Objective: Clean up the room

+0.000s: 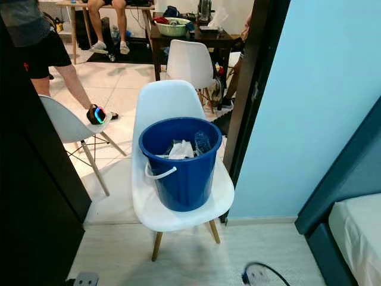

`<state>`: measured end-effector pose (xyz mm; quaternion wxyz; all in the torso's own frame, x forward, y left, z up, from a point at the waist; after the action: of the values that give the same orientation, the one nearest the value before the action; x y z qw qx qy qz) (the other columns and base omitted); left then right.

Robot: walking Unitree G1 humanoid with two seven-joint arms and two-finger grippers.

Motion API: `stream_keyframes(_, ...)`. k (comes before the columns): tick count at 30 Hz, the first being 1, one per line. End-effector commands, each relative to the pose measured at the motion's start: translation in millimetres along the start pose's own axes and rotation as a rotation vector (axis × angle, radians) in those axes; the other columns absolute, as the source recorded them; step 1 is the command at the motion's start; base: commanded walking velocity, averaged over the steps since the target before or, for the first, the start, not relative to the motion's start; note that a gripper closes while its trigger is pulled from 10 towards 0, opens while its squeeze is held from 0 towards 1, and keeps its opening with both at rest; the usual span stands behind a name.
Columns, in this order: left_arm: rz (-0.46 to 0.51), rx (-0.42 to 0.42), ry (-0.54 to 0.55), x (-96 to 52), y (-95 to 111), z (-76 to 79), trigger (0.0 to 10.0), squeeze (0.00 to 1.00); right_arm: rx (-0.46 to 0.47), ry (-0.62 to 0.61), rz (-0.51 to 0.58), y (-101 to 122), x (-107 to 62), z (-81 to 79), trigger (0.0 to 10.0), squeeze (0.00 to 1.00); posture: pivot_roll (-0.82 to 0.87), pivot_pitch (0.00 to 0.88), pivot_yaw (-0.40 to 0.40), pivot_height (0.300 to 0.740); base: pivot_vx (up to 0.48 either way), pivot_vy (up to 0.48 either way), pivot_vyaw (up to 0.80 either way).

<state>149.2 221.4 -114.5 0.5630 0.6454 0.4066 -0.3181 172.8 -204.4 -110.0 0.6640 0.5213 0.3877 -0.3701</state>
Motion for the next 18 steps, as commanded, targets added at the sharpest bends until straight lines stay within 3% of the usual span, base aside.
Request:
stream_keyframes(1, -0.026, 0.014, -0.009, -1.0, -7.9, 3.2, 10.0, 0.0, -0.017, -0.001, -0.019, -3.9, 0.0, -1.6, 10.0, 0.0, -0.03, 0.0, -0.063, 0.74, 0.0, 0.0, 0.0)
stream_keyframes(10, -0.043, 0.034, -0.016, -2.1, -14.9, 3.4, 10.0, 0.0, -0.043, 0.02, -0.031, -14.2, -0.5, -12.0, 10.0, 0.0, -0.03, 0.0, -0.06, 0.74, 0.0, 0.0, 0.0)
stream_keyframes(12, -0.058, 0.04, -0.018, -2.6, -18.5, 5.7, 10.0, 0.0, -0.041, 0.013, -0.063, -34.4, -3.2, -2.9, 10.0, 0.0, -0.03, 0.0, -0.057, 0.74, 0.0, 0.0, 0.0)
stream_keyframes(16, -0.058, 0.041, -0.022, -2.3, -17.1, 10.5, 10.0, 0.0, -0.039, 0.006, -0.076, -41.7, -4.6, 3.5, 10.0, 0.0, -0.03, 0.0, -0.058, 0.74, 0.0, 0.0, 0.0)
stream_keyframes(18, -0.055, 0.042, -0.031, -1.5, -12.3, 21.0, 10.0, 0.0, -0.039, -0.001, -0.085, -47.5, -6.0, 10.1, 10.0, 0.0, -0.03, 0.0, -0.057, 0.74, 0.0, 0.0, 0.0)
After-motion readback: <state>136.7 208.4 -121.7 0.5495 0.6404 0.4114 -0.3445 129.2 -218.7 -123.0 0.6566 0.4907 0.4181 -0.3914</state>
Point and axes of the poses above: a point about 5 cm out from each wrist's last joint towards the gripper, its own x axis pointing out of the wrist towards the gripper, its own y axis along the axis of the wrist's last joint, z = x × y, the point moved 2 cm from there along x, pointing out of the wrist towards the gripper, and after that the axes turned 1 degree about -x, right-handed, at the moved point
